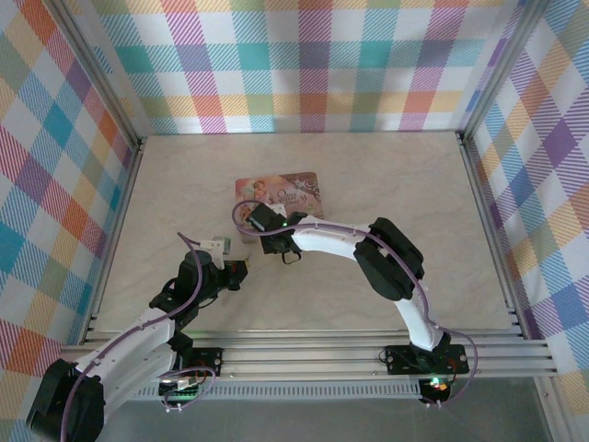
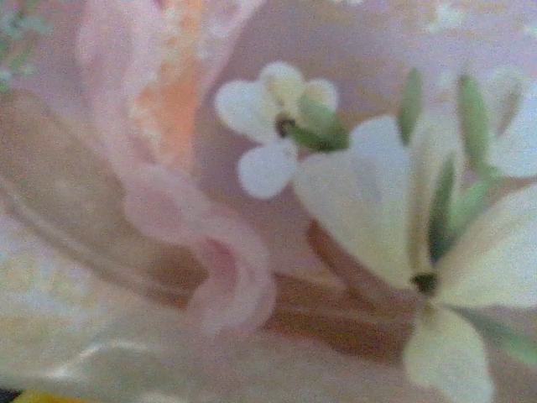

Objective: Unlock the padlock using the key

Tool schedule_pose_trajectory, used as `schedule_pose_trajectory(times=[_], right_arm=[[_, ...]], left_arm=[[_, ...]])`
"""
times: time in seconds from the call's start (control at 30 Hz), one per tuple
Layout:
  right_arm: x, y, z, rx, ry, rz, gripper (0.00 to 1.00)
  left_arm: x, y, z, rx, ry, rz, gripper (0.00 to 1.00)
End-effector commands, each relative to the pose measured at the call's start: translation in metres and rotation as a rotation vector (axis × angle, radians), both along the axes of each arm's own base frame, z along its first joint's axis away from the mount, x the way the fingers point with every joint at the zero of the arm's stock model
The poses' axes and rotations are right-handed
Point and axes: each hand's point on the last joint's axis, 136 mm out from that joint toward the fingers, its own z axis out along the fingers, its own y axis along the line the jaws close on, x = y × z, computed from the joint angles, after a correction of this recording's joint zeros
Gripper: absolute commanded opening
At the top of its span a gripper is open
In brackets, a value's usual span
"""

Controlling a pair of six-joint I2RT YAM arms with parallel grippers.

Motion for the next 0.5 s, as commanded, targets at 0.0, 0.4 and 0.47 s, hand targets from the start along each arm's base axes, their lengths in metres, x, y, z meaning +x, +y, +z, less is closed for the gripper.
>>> schedule_pose_trajectory(times=[0.0, 0.4, 0.47], right_arm=[[0.018, 0.003, 0.01, 0.032, -0.039, -0.034, 0.5], [0.028, -0.002, 0.006, 0.032, -0.029, -0.017, 0.3], [0.029, -0.003, 0.006, 0.031, -0.027, -0.016, 0.25]], left_arm=[[0.001, -0.005, 0.008, -0.007, -0.024, -0.029, 0.0], [0.0, -0.005, 0.007, -0.009, -0.032, -0.032, 0.0], [0.0, -0.005, 0.008, -0.009, -0.034, -0.03, 0.0]])
